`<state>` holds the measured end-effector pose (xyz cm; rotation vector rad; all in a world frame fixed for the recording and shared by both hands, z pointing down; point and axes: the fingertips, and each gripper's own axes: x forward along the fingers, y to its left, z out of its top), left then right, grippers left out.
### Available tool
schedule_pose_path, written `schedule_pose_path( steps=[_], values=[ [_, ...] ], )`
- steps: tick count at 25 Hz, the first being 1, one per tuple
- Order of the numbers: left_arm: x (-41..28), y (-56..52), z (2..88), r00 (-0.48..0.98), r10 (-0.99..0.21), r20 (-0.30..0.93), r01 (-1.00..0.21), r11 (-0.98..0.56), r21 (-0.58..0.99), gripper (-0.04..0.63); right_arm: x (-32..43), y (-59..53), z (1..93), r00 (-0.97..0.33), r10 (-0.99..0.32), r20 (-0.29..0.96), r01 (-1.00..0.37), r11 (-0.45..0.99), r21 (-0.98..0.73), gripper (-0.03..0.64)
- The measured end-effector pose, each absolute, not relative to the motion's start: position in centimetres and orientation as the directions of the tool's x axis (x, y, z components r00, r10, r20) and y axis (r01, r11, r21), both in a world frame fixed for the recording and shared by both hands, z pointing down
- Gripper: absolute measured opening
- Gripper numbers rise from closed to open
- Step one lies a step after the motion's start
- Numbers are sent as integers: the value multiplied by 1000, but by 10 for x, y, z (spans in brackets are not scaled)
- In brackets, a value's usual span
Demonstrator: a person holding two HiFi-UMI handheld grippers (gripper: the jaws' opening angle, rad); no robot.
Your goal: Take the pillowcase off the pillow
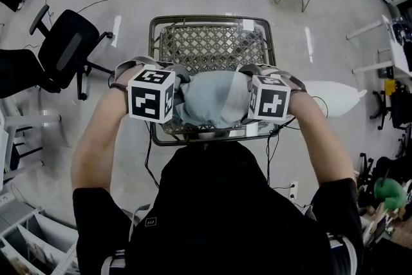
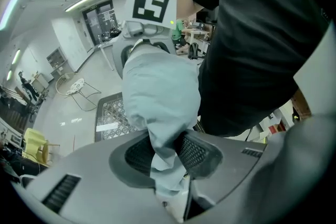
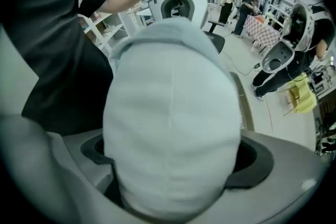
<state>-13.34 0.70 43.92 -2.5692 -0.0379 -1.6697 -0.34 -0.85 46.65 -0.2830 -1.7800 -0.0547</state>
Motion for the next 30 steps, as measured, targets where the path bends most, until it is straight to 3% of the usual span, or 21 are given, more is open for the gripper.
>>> schedule_pose_path(
  steps=[5, 8, 10, 15, 25, 30],
  values=[
    [-143, 6, 450, 422, -19, 906, -18, -1000, -13, 109, -9, -3, 486, -174, 133, 976, 206, 974, -96, 594],
    [-149, 5, 454, 419, -28, 907, -44, -999, -10, 84, -8, -4, 486, -169, 131, 977, 215, 972, -93, 491],
    [-156, 7, 458, 397, -24, 918, -44, -999, -7, 18, -6, -4, 483, -171, 142, 975, 217, 971, -103, 435],
    [-158, 12, 463, 391, -3, 920, -44, -999, 15, 11, -1, -2, 475, -179, 175, 968, 222, 966, -134, 360],
    [-210, 19, 462, 336, -2, 942, -112, -993, 38, 9, 20, -15, 452, -237, 230, 944, 169, 966, -193, 331],
    [-261, 30, 495, 218, 12, 976, -189, -981, 54, 9, 47, -30, 427, -337, 232, 912, 117, 972, -204, 331]
  ],
)
